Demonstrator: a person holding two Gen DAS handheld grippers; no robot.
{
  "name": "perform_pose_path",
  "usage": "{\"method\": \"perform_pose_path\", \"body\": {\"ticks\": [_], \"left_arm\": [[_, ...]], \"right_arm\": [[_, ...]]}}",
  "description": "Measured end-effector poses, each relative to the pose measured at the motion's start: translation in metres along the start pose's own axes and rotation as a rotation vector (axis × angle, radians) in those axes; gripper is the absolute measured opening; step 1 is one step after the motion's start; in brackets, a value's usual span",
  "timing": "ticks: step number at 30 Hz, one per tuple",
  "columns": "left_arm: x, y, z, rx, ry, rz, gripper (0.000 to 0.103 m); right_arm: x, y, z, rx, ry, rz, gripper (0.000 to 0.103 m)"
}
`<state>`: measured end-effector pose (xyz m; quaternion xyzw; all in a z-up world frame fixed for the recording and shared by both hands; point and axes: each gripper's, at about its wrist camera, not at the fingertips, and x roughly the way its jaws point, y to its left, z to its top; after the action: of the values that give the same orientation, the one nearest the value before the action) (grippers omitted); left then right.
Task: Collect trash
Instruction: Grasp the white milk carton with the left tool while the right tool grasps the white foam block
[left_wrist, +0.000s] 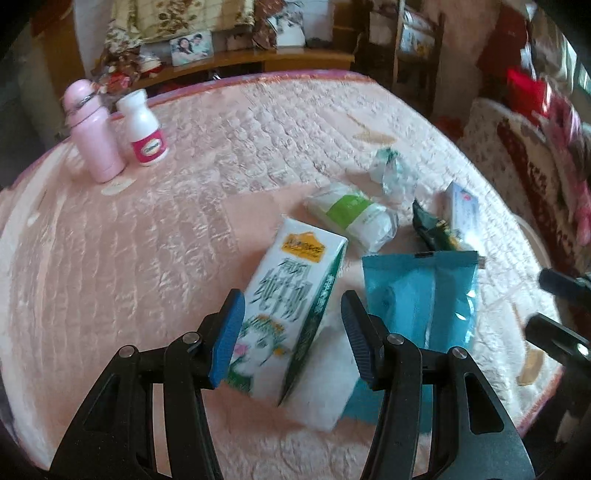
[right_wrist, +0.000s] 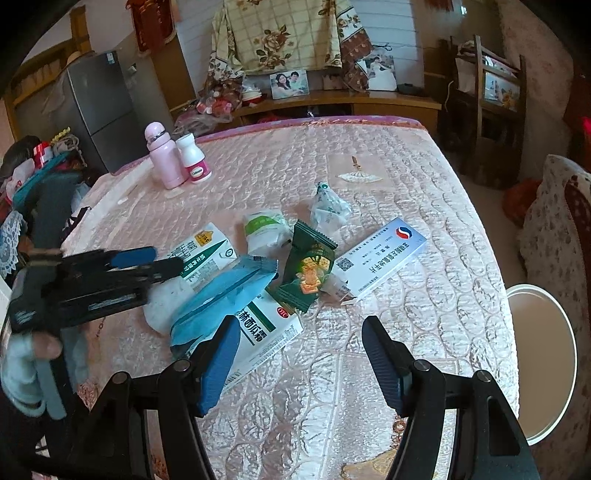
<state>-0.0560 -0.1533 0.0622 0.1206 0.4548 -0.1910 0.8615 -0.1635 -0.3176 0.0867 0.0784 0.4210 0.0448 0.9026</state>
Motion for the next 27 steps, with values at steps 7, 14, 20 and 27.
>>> {"method": "perform_pose_path", "body": {"ticks": [7,14,20,27], "left_arm": [[0.020,0.005,0.015,0.005,0.040,0.018,0.053],[0.005,0.043,-0.006,-0.027,0.046,0.086,0.049],[-0.023,0.101,-0.047,-0.154,0.044,0.104,0.045],[-0.047,0.131,-0.081,-0.238,0.038,0.083,0.045]], "right_arm": [[0.006,0.010,0.002,-0.017,0.014,0.017,0.066],[0.013,0.034,0.011,-0.035,0.034,0.120,0.066],[0.032,0.075,0.026,-0.067,0.085,0.267,0.066],[0.083,0.125,0.028,-0.255,0.190,0.267,0.067]]}}
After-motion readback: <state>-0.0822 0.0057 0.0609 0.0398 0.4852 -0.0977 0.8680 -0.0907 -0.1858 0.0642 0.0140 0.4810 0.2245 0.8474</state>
